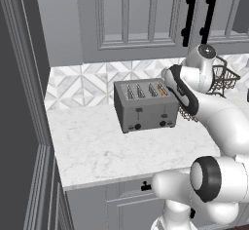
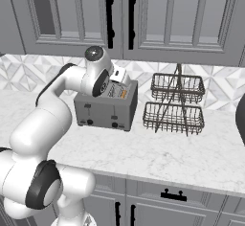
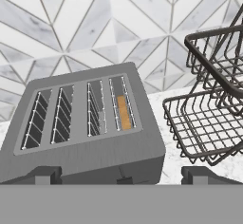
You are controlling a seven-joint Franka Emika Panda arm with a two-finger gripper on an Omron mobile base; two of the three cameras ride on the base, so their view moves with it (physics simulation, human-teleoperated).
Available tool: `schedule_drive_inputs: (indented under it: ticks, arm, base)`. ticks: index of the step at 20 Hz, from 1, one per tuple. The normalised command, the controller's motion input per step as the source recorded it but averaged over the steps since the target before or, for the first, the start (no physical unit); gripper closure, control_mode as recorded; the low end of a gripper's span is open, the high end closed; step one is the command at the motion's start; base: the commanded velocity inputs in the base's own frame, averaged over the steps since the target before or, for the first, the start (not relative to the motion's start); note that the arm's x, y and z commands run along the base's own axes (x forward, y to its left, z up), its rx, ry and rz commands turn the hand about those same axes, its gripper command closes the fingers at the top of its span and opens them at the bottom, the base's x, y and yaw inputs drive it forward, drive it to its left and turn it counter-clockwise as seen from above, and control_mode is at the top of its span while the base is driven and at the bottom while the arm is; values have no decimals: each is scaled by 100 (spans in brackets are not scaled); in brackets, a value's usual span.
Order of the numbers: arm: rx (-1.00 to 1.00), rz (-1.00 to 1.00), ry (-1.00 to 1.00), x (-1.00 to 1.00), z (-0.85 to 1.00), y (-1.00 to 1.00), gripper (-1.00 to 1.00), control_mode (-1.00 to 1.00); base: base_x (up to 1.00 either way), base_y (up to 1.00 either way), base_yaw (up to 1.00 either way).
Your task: Start the toaster. Once the lever pops up, take the bread to the plate on the dining counter.
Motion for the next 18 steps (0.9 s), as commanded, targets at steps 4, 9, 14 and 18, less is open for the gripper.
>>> schedule_drive_inputs:
  ticks: [4, 9, 14, 18]
  arm:
    - [0, 0, 0, 0, 0, 0, -100, -100]
    - [0, 0, 0, 0, 0, 0, -100, -100]
    - [0, 0, 0, 0, 0, 0, -100, -100]
    - [0, 0, 0, 0, 0, 0, -100, -100]
  base:
    - [0, 0, 0]
    - [0, 0, 0]
    - [0, 0, 0]
    - [0, 0, 0]
